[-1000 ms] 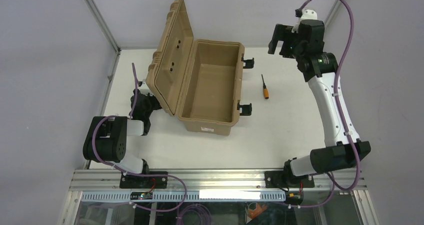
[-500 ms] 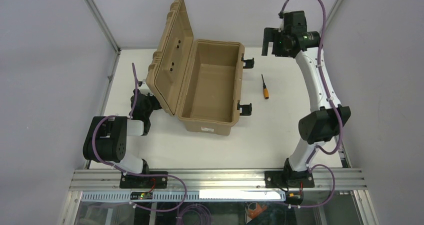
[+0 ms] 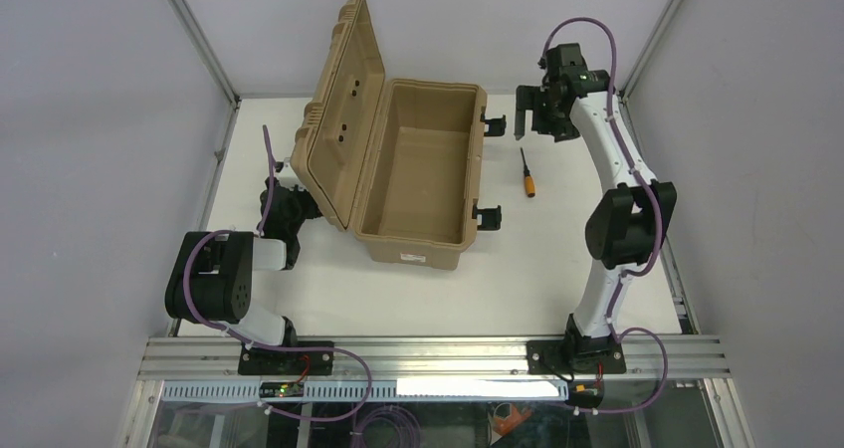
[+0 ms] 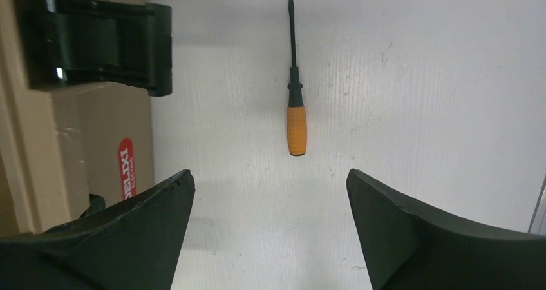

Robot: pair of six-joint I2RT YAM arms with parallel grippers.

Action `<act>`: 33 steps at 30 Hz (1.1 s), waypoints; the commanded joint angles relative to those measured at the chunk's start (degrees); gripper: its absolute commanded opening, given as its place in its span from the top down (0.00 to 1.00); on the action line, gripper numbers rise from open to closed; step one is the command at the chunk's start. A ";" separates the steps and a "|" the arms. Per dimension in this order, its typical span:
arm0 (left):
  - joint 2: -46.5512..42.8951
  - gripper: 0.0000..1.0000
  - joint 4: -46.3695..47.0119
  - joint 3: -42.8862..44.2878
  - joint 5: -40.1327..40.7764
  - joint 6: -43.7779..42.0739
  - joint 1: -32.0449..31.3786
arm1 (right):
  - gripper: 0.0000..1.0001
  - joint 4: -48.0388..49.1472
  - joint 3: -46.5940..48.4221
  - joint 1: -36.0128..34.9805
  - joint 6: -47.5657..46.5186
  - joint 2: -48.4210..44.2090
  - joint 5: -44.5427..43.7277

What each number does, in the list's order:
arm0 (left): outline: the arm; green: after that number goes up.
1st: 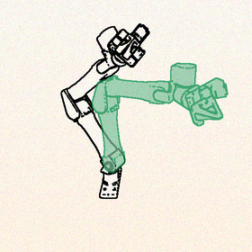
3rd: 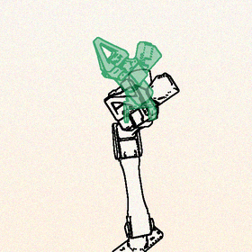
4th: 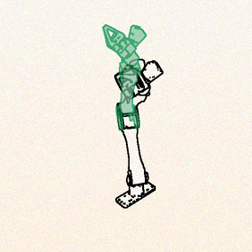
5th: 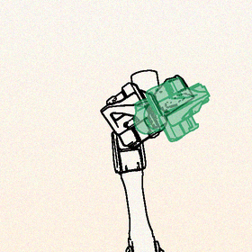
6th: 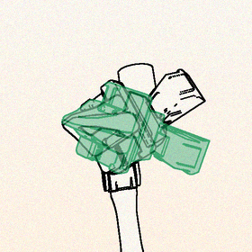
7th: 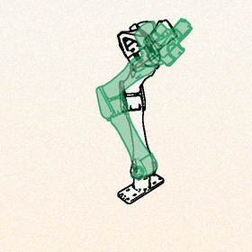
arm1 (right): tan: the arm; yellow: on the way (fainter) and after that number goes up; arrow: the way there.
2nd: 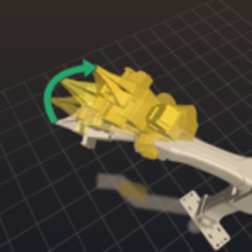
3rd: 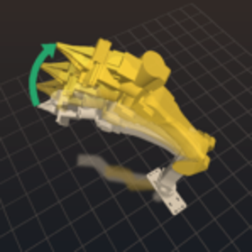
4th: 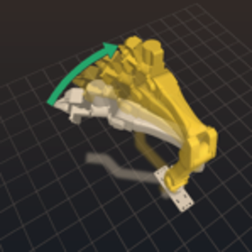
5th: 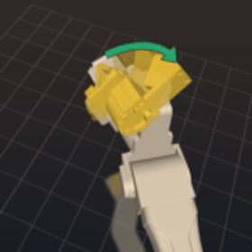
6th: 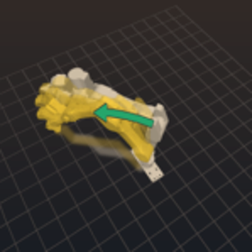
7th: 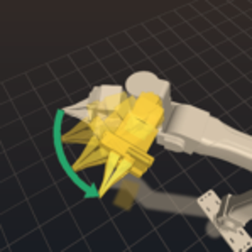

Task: Put the screwdriver in the bin
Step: Pick up the screwdriver from the center of the board.

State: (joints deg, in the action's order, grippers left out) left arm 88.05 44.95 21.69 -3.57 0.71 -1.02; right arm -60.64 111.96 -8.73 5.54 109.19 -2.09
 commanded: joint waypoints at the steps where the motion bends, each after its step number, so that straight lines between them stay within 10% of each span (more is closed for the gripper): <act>1: -1.79 0.01 2.21 -0.24 -1.25 0.61 0.31 | 0.09 3.11 -3.73 0.60 0.16 0.94 0.60; 33: -1.81 0.01 2.16 -0.25 -1.25 0.65 0.31 | 0.33 9.88 -12.74 0.74 0.00 14.04 -2.75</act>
State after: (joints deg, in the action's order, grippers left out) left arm 88.05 44.95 21.69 -3.57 0.73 -1.02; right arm -52.73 99.39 -8.36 5.69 122.39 -3.88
